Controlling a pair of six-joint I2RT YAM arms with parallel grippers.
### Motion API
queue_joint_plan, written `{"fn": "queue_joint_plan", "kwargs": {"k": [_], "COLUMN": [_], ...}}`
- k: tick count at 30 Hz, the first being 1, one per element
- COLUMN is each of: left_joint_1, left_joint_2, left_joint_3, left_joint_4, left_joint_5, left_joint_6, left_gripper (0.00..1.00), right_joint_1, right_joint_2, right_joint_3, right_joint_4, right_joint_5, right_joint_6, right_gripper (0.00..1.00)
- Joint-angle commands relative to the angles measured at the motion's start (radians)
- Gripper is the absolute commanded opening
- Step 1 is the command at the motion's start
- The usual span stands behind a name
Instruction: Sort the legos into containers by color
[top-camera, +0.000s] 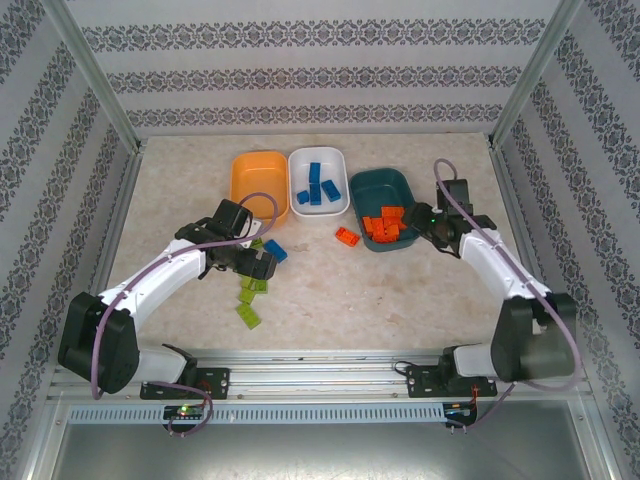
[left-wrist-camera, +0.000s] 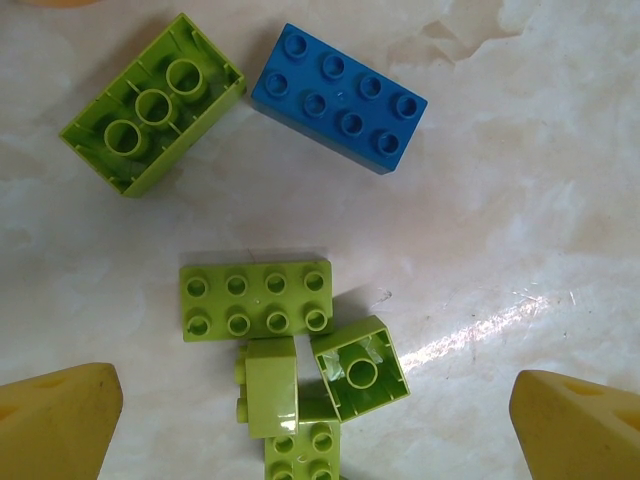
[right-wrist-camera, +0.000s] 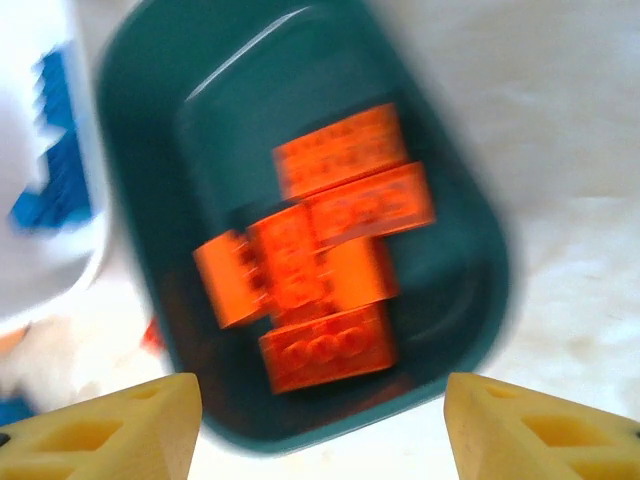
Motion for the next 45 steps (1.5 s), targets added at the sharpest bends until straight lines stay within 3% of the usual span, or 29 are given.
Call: {"fn": "queue_joint_plan", "kwargs": {"k": [1, 6, 11, 22, 33, 38, 45], "left_joint_1": [-0.011, -0.013, -0.013, -0.013, -0.014, -0.013, -0.014], "left_joint_2": [-0.004, -0.025, -0.035, -0.034, -0.028, -0.026, -0.027], "left_joint_3": [0.026, 0.018, 0.018, 0.019, 0.018, 0.017, 0.017], "left_joint_4": [-0.033, -0.036, -0.036, -0.031, -0.033, -0.034, -0.035], "left_joint_5": [0.012, 0.003, 0.002, 0.008, 0.001, -0.001, 0.001], "left_joint_6": [0.019, 0.017, 0.017, 0.019, 0.020, 0.020, 0.020], "left_gripper": [1.00, 1.00, 1.00, 1.00, 1.00, 1.00, 1.00], "right_joint_1": [0.129, 0.295, 0.351, 0.346, 0.327, 0.317, 0.316], "right_joint_2": [0.113, 0.304, 0.463, 0.635, 0.757, 0.767, 0.726], "right_joint_3": [0.137, 0.306, 0.400, 0.504, 0.612, 0.590, 0.538], "right_joint_4": [-0.101, -0.208, -0.227, -0.283, -0.319, -0.304, -0.290], "right_joint_5": [-0.111, -0.120, -0.116, 0.132, 0.142, 0.112, 0.115], "right_joint_6": [-0.214, -0.358, -0.381, -0.415, -0.436, -0.418, -0.400], "right_gripper": [0.66, 0.66, 0.64, 0.68, 0.69, 0.60, 0.34]}}
